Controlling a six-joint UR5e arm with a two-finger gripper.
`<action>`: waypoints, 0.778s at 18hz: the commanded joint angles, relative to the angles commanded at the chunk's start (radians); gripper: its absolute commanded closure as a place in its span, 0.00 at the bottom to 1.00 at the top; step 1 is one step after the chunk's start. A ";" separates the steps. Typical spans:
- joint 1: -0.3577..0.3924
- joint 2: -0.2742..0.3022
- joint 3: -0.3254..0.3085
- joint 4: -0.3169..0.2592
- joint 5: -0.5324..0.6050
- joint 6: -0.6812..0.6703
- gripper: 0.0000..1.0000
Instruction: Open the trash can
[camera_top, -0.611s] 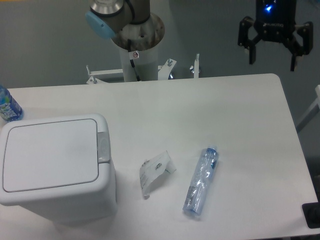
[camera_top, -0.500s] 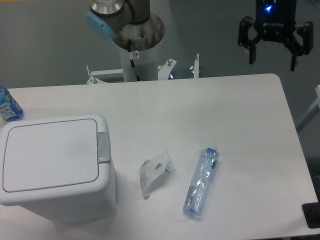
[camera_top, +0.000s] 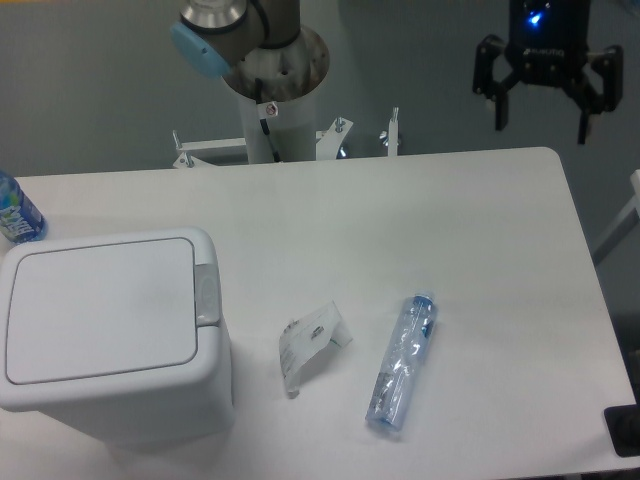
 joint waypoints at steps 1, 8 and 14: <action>-0.005 -0.011 0.000 0.000 -0.014 -0.069 0.00; -0.184 -0.060 0.009 0.002 -0.074 -0.534 0.00; -0.284 -0.091 0.005 0.090 -0.173 -0.890 0.00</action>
